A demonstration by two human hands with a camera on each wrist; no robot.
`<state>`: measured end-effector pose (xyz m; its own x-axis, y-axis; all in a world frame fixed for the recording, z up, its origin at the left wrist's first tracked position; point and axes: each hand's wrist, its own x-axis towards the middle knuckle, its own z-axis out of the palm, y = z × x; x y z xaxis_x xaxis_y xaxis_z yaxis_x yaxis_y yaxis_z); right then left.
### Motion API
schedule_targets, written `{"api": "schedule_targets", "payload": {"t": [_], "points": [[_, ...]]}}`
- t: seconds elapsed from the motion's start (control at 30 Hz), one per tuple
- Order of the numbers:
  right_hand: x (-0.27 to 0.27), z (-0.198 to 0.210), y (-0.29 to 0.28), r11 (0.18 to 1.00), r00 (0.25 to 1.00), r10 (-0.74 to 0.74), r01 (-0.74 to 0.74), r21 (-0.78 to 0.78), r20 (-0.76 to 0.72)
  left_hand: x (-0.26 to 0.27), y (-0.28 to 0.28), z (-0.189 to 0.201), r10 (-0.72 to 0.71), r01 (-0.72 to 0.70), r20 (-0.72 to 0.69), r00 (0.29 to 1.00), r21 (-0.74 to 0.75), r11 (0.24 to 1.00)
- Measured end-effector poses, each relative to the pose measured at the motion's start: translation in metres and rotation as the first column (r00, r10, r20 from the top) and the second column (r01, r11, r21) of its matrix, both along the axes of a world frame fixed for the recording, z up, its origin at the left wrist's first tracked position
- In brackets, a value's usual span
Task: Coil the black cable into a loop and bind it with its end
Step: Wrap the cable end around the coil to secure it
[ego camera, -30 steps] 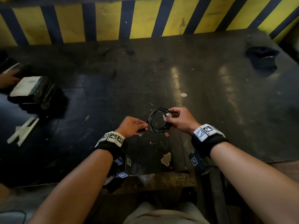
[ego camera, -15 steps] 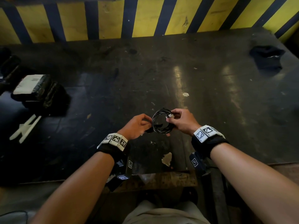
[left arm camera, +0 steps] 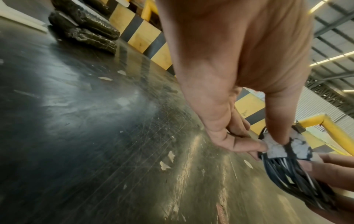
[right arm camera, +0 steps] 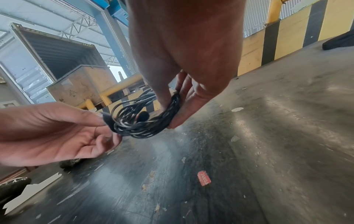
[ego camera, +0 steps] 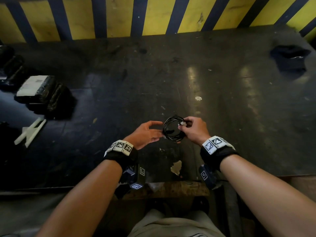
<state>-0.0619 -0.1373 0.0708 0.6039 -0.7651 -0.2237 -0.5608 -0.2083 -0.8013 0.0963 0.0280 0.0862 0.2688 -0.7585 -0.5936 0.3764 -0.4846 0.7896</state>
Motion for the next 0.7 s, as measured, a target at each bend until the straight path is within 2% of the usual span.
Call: {"api": "schedule_targets", "payload": {"t": [0.17,0.33,0.5,0.7], "points": [[-0.001,-0.006,0.002,0.999,0.999,-0.035,0.034,-0.042,-0.025,-0.007,-0.001,-0.003,0.063,-0.063,-0.029,0.998,0.003,0.998],[-0.001,-0.004,0.002,0.993,0.996,-0.078,0.072,-0.097,-0.052,-0.013,-0.003,-0.01,0.061,-0.061,-0.019,0.998,0.031,0.998],[0.0,-0.004,0.005,0.985,0.989,-0.125,0.115,-0.129,-0.072,-0.018,-0.007,-0.012,0.115,-0.115,-0.017,0.993,-0.001,0.993],[0.002,-0.001,0.01,0.98,0.984,-0.153,0.14,-0.14,-0.087,-0.019,-0.01,-0.011,0.136,-0.136,0.053,0.989,-0.005,0.991]]}}
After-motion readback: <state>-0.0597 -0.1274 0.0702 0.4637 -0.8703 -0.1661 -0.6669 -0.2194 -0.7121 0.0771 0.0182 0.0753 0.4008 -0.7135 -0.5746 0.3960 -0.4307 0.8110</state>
